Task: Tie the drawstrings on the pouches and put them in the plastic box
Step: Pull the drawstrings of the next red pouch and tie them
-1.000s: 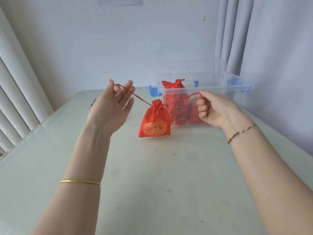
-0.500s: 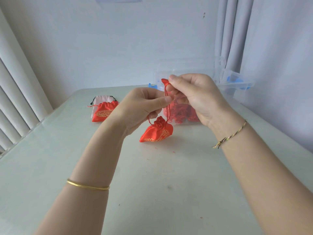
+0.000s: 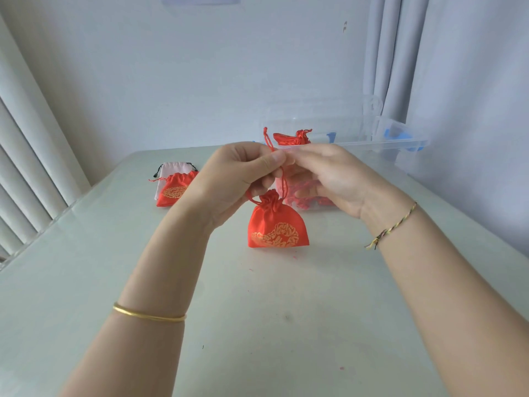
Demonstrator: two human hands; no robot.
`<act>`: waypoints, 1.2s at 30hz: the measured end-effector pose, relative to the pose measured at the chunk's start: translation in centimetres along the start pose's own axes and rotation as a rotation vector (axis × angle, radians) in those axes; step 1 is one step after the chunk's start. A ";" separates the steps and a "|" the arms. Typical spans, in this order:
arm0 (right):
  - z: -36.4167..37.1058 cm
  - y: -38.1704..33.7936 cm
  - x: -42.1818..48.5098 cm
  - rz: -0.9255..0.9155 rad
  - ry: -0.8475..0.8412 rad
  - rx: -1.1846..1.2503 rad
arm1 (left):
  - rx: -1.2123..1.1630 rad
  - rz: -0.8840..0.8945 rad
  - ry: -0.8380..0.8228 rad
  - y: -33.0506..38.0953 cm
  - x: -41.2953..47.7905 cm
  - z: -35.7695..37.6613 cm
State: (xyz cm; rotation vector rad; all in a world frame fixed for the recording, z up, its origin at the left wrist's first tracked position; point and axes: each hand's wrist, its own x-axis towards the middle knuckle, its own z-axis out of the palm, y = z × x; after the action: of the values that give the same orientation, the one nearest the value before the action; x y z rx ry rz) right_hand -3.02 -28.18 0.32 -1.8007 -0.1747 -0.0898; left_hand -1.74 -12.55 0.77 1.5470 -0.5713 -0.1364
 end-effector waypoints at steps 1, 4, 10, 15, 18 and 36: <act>0.2 0.0 0.0 -0.018 -0.014 -0.004 | -0.014 0.001 -0.001 0.0 0.0 0.0; 0.2 -0.2 0.0 -0.054 0.007 0.000 | -0.054 0.002 0.027 -0.2 0.2 -0.3; -0.9 -0.7 -0.9 -0.025 -0.246 -0.148 | -0.119 -0.001 0.099 -0.3 0.3 -0.5; -0.8 -0.4 -0.4 -0.091 0.030 -0.210 | 0.007 0.053 0.025 -0.2 0.0 -0.3; -0.3 0.1 0.3 -0.139 0.042 0.004 | 0.186 0.164 -0.001 0.0 0.0 0.1; 0.3 1.2 0.6 0.043 -0.209 0.292 | 0.620 0.523 0.360 -1.1 0.2 0.7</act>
State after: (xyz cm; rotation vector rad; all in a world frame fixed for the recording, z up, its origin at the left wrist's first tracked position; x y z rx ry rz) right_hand -2.24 -28.18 -0.83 -1.5187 -0.2826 0.1489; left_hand -1.50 -13.31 -0.31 1.8935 -0.7464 0.7671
